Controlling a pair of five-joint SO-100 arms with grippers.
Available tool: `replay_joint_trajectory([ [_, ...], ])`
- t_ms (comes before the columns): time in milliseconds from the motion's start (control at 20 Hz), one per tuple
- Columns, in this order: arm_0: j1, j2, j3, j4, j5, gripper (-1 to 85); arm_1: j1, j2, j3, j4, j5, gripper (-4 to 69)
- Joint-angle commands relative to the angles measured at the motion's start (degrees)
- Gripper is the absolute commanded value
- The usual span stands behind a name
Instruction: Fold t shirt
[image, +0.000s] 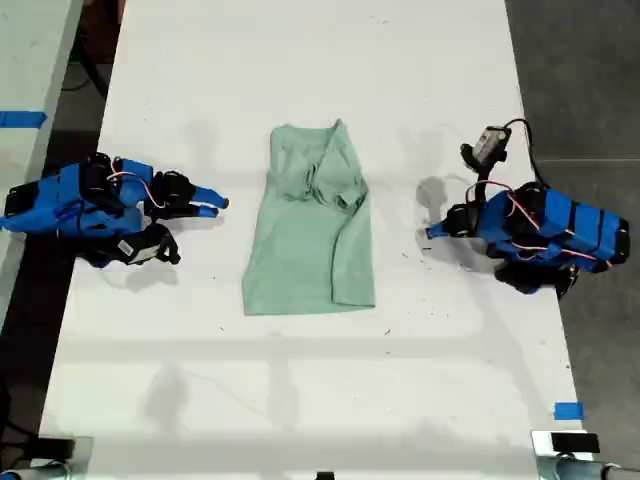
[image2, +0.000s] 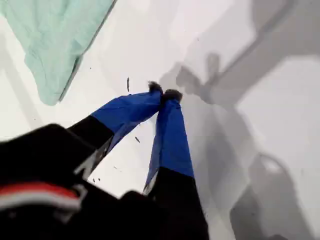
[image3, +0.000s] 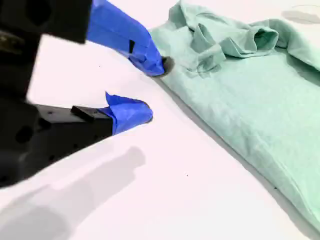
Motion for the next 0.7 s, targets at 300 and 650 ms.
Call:
replay_joint_trajectory([
  [300,2.81,0.26,-0.18,-1.41,0.79,-0.1,-1.23,0.7,1.76,-0.35,0.53,1.3],
  [650,1.58,-34.28,-23.29,-1.49,-1.14,-0.1,-0.35,0.7,1.76,-0.35,0.35,1.3],
])
